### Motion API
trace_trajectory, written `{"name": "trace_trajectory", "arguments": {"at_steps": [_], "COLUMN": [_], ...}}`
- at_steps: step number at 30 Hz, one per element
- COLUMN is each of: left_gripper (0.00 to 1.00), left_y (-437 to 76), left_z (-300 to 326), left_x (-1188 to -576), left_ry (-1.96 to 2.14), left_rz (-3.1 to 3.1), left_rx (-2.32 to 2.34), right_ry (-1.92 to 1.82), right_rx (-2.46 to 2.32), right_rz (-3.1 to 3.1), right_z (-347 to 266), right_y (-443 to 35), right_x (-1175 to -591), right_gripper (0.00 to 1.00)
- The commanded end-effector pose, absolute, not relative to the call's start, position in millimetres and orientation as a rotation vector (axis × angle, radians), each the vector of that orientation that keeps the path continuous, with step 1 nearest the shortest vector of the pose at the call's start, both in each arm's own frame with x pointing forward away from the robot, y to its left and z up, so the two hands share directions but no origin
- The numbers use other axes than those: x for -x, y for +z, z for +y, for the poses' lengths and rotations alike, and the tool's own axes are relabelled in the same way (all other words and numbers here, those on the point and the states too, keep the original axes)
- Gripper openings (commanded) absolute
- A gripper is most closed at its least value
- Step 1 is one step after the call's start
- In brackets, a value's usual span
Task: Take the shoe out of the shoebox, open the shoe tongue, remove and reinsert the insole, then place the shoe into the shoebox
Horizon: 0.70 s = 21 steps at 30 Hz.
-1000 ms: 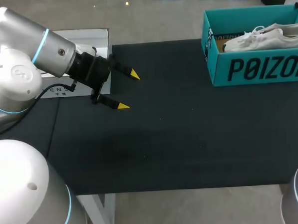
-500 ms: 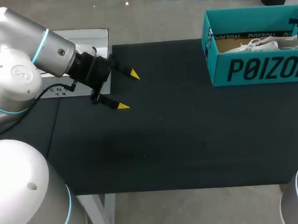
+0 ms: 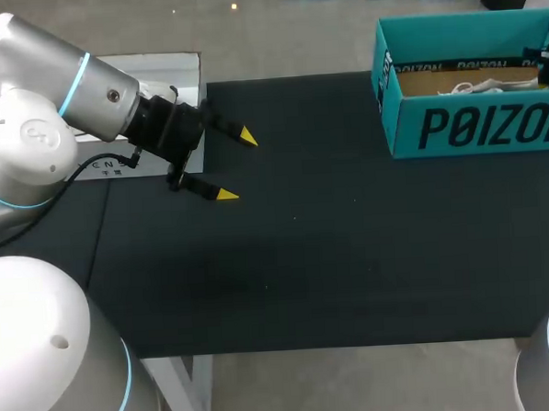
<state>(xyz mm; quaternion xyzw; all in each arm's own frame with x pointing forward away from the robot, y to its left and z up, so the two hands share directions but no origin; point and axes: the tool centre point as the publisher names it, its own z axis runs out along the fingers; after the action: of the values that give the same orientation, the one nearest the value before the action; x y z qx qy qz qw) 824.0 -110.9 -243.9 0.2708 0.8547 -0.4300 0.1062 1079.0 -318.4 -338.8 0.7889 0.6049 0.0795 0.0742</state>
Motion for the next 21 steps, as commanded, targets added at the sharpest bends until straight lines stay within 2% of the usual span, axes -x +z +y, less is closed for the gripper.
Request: {"name": "trace_trajectory", "arguments": {"at_steps": [1, 11, 12, 13, 15, 21], "left_gripper": [1.0, 1.0, 1.0, 1.0, 1.0, 1.0], "left_y": [-243.9, -243.9, -243.9, -243.9, -243.9, -243.9], "left_z": [-111.2, -111.2, -111.2, -111.2, -111.2, -111.2], "left_x": [-824.5, -824.5, -824.5, -824.5, -824.5, -824.5], "left_ry": [-1.264, -1.264, -1.264, -1.264, -1.264, -1.264], "left_rz": [2.52, 2.52, 2.52, 2.52, 2.52, 2.52], "left_rx": [-0.799, -0.799, -0.799, -0.799, -0.799, -0.799], "right_ry": [0.224, 0.226, 0.228, 0.237, 0.258, 0.331], "right_rx": [-2.38, -2.388, -2.388, -2.385, -2.384, -2.378], "right_rz": [1.82, 1.799, 1.798, 1.789, 1.782, 1.749], "right_z": [-321.0, -324.2, -323.8, -323.3, -321.8, -317.6], "right_y": [-346.9, -346.1, -343.9, -340.9, -333.3, -305.3], "right_x": [-1086.6, -1084.9, -1084.2, -1083.3, -1083.0, -1081.1], "right_gripper": [0.0, 0.0, 0.16, 0.4, 1.0, 1.0]}}
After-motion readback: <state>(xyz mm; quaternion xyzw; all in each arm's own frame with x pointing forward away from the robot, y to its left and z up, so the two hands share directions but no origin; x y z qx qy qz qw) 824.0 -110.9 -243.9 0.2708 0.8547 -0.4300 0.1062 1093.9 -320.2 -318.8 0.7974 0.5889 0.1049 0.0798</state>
